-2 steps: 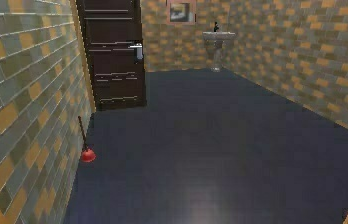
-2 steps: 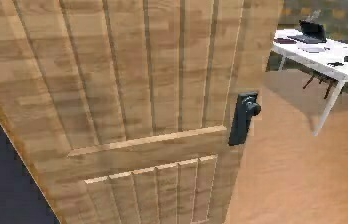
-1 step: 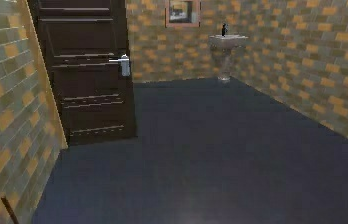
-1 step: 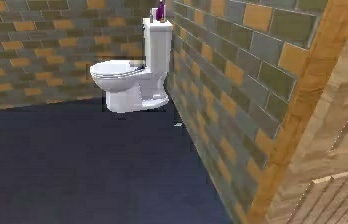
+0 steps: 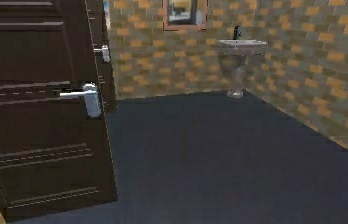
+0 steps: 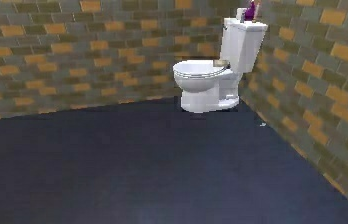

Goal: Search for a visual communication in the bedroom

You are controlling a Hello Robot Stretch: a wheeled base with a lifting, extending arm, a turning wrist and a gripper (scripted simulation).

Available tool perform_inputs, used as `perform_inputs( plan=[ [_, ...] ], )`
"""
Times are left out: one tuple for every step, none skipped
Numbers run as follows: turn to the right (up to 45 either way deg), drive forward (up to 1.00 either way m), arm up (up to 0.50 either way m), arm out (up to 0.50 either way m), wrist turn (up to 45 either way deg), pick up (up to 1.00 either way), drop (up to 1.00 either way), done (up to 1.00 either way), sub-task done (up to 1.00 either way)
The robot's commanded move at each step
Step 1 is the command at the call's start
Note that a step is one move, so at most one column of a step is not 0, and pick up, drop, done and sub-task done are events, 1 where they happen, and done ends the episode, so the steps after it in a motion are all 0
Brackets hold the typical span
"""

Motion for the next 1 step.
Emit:
perform_inputs(
  plan=[
    [-3.0, 0.00, 0.00, 0.00, 0.0, 0.00, 0.00, 0.00, 0.00]
  ],
)
